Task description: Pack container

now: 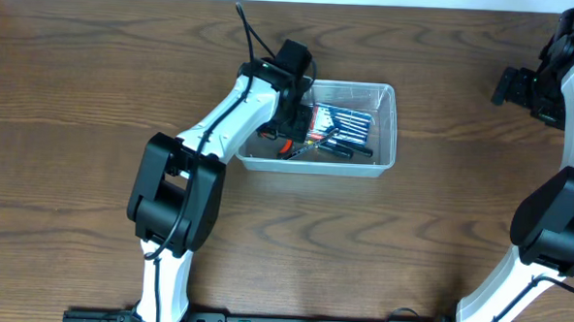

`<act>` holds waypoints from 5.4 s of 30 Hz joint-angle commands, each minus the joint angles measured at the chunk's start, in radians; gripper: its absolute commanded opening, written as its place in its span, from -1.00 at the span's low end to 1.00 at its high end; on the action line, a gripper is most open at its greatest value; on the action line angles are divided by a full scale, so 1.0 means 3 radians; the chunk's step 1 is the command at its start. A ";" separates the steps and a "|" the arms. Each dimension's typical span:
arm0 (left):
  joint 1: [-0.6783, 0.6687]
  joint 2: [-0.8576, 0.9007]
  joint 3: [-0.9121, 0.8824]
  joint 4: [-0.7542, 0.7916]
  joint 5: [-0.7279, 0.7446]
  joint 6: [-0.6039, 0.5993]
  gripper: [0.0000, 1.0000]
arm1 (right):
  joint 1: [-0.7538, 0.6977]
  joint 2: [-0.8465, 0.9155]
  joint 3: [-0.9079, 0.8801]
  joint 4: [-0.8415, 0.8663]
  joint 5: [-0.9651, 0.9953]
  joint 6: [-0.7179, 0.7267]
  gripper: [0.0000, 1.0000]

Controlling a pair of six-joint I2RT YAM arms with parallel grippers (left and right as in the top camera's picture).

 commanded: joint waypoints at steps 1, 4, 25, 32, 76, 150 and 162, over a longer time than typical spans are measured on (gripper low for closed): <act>0.0061 -0.0058 0.0130 -0.0006 -0.0017 0.0009 0.18 | -0.0013 0.0008 -0.0009 0.0006 0.0010 0.0045 0.99; 0.0098 -0.0135 0.0195 -0.0006 -0.0017 0.0009 0.26 | -0.0013 0.0008 -0.0009 0.0006 0.0010 0.0046 0.98; 0.0702 -0.1223 0.0268 0.0017 -0.0018 0.0008 0.50 | -0.0013 0.0008 -0.0009 0.0006 0.0010 0.0046 0.98; 0.1054 -0.1441 0.0268 -0.0020 -0.0018 0.0008 0.66 | -0.0013 0.0008 -0.0009 0.0006 0.0010 0.0046 0.98; 0.3061 -0.1564 0.0267 -0.0187 -0.0017 0.0008 0.96 | -0.0013 0.0008 -0.0009 0.0006 0.0010 0.0046 0.98; 0.3120 -0.1564 0.0267 -0.0186 -0.0015 0.0008 0.96 | -0.0013 0.0008 -0.0009 0.0006 0.0010 0.0046 0.99; 0.3120 -0.1564 0.0267 -0.0186 -0.0015 0.0008 0.96 | -0.0013 0.0008 -0.0009 0.0006 0.0010 0.0046 0.98</act>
